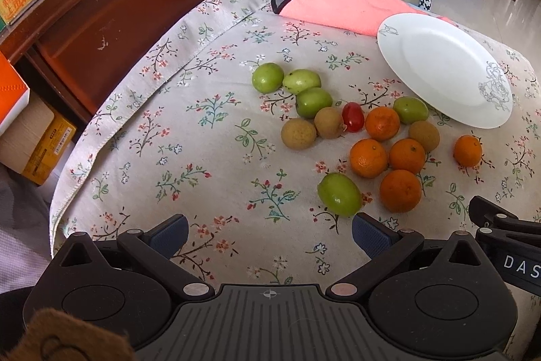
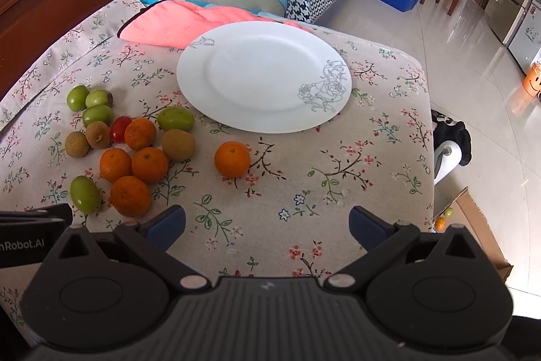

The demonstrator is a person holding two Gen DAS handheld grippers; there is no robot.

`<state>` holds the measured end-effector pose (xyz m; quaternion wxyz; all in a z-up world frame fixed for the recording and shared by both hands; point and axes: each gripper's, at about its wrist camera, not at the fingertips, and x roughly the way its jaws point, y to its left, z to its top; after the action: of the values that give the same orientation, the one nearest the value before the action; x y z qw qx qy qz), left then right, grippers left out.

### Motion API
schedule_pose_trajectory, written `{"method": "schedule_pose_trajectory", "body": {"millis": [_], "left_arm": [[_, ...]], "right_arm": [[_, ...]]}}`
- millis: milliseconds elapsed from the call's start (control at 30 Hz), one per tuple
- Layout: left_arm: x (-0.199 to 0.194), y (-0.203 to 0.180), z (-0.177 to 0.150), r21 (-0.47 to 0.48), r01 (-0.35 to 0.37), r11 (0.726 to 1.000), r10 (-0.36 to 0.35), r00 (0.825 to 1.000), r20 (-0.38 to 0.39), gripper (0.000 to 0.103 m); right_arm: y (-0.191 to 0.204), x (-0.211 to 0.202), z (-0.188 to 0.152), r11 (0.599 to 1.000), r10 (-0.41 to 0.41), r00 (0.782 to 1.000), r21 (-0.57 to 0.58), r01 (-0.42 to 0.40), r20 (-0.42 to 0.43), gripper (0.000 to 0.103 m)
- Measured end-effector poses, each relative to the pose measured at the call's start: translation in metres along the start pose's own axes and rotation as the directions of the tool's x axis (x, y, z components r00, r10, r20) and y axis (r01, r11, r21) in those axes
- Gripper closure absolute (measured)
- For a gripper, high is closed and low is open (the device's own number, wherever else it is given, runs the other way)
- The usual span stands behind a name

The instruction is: Organize fruits

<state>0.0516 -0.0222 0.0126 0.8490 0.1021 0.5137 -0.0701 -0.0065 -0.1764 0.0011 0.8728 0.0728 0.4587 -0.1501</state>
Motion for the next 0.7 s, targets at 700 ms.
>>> {"method": "schedule_pose_trajectory", "body": {"millis": [700], "left_arm": [[-0.0016, -0.0054, -0.0031, 0.021, -0.026, 0.999, 0.025, 0.999, 0.019, 0.0]], "right_arm": [[0.0016, 0.0002, -0.0008, 1.0, 0.014, 1.0, 0.005, -0.014, 0.021, 0.001]]}}
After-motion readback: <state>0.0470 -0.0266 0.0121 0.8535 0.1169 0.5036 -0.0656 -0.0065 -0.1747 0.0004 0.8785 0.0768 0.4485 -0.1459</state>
